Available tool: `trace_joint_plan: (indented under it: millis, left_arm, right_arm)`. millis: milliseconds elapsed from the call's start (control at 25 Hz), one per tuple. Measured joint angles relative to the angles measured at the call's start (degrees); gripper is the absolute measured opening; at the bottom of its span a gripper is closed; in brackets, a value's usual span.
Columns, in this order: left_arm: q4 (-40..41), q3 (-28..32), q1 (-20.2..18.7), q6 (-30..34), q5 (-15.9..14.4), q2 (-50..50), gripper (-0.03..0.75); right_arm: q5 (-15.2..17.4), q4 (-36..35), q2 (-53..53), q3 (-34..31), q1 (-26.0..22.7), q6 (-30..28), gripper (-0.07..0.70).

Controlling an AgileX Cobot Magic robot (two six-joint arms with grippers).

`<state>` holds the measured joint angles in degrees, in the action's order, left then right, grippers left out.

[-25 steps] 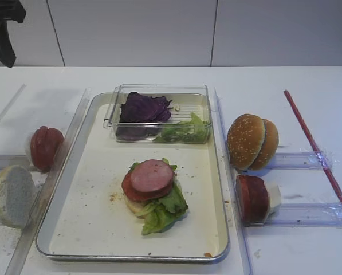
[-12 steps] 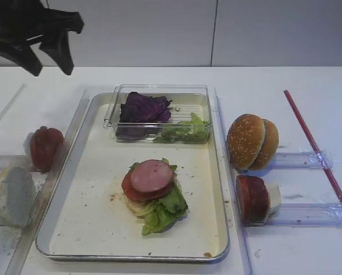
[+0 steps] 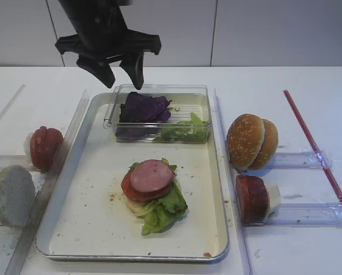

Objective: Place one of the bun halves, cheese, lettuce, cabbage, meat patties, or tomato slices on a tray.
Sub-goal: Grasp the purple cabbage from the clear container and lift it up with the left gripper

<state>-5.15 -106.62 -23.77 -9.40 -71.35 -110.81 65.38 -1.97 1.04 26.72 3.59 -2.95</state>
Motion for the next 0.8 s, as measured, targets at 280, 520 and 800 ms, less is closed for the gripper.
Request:
trace_joint_plan:
  millis: [280,520,800]
  left_arm:
    - [0.13,-2.9,-0.77,-0.34,0.13,-3.45,0.407]
    - [0.27,-4.73,-0.77,-0.34,0.13,-6.73,0.421]
    - [0.27,-9.2,-0.95,-0.11,0.13,-11.21,0.421]
  right_arm:
    - [0.0,0.0,0.0,0.0,0.0,0.0,0.382]
    - [0.0,0.0,0.0,0.0,0.0,0.0,0.382]
    - [0.0,0.0,0.0,0.0,0.0,-0.07,0.382]
